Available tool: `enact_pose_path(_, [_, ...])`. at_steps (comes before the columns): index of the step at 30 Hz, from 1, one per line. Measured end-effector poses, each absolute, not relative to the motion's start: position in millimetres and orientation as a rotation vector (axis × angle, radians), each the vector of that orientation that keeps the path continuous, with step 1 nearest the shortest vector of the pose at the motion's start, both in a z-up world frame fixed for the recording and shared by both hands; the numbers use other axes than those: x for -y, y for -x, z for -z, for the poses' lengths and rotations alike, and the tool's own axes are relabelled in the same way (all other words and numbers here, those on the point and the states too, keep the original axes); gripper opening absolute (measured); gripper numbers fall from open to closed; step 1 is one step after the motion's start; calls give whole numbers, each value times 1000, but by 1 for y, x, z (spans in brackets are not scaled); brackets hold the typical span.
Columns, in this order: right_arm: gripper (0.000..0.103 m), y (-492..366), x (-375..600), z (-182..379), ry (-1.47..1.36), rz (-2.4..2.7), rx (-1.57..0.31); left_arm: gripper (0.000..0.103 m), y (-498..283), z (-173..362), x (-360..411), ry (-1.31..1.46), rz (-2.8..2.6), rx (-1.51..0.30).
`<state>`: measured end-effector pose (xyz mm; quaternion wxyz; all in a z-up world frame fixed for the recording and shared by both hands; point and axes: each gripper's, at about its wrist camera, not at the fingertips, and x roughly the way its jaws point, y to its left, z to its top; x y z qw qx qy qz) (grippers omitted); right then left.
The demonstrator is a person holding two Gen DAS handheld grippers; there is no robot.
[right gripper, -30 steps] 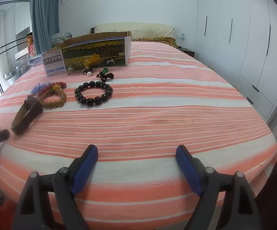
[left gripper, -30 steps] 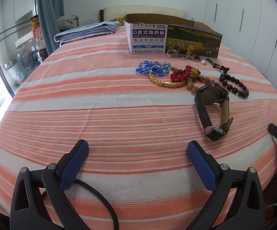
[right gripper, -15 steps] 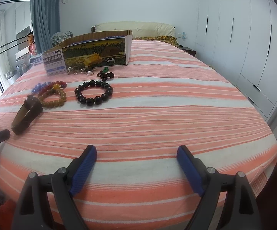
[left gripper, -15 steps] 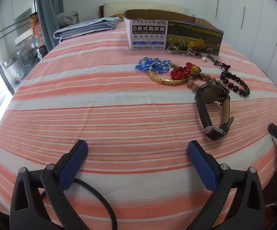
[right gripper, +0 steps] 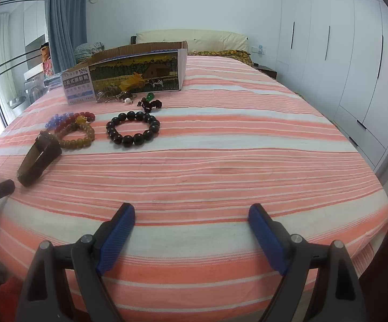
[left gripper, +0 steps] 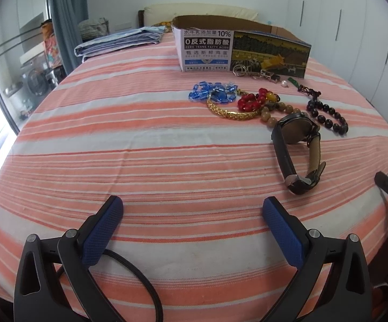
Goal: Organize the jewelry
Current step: 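Withdraw both tools from the box back over the jewelry, then grasp the wristwatch with left tool while right tool grasps black bead bracelet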
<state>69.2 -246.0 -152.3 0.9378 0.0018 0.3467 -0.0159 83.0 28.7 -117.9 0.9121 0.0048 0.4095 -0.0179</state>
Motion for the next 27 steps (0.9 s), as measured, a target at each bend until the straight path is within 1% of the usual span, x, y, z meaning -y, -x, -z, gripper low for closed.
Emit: enact_pose_path(27, [89, -69, 246, 153, -6, 34, -707, 103, -83, 118, -31, -8, 61, -850])
